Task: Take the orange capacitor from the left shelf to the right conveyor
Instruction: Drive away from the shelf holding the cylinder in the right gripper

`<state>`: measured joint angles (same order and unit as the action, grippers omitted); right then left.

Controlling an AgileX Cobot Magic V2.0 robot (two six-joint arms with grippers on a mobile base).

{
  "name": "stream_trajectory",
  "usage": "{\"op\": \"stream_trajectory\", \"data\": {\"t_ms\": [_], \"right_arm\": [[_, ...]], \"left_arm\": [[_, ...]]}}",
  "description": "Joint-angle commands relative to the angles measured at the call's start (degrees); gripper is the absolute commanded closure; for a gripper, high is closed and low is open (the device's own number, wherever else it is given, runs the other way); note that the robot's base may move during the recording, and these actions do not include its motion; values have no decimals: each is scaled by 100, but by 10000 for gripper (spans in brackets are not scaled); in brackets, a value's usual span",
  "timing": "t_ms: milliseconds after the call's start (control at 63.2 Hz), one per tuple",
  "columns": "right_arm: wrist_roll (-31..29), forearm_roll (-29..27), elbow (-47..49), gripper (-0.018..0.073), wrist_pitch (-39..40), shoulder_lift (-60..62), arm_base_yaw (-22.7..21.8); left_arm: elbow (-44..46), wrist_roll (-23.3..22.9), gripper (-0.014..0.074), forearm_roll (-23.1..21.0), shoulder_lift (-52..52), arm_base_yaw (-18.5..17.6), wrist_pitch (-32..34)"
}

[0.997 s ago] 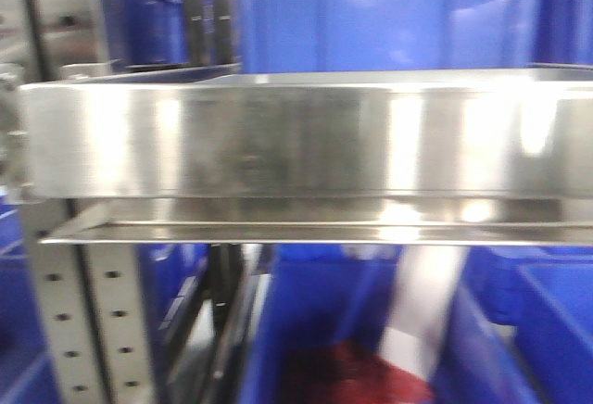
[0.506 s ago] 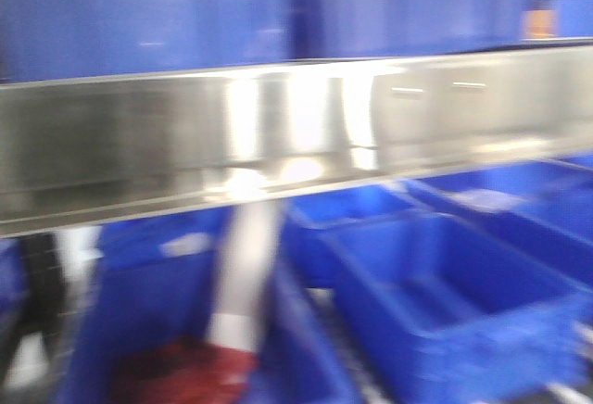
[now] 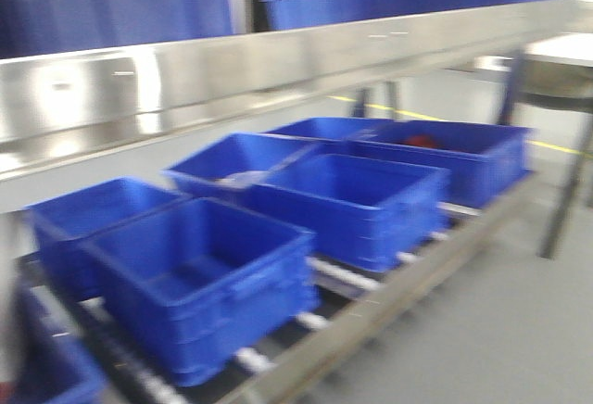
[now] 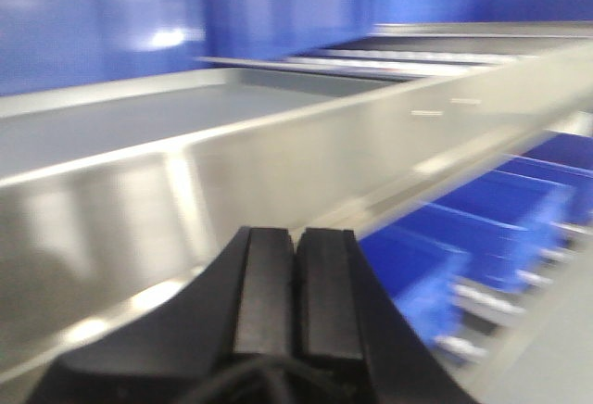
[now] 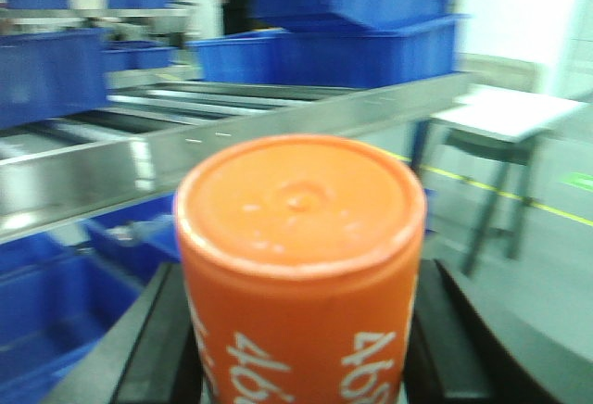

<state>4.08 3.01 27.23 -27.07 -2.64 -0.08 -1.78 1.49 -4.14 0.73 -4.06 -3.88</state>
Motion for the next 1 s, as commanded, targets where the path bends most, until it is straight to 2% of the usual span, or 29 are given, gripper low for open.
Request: {"op": "stream_trajectory", "data": {"t_ms": [0,364,981], "right_arm": [[-19,87,162,441,538,-90,-32],[-19,87,162,441,538,-90,-32],[-19,87,162,441,538,-90,-32]], "left_arm": [[18,-9,723,-10,63,-7,511],[18,-9,723,-10,63,204,511],[18,-9,723,-10,63,167,511]]}}
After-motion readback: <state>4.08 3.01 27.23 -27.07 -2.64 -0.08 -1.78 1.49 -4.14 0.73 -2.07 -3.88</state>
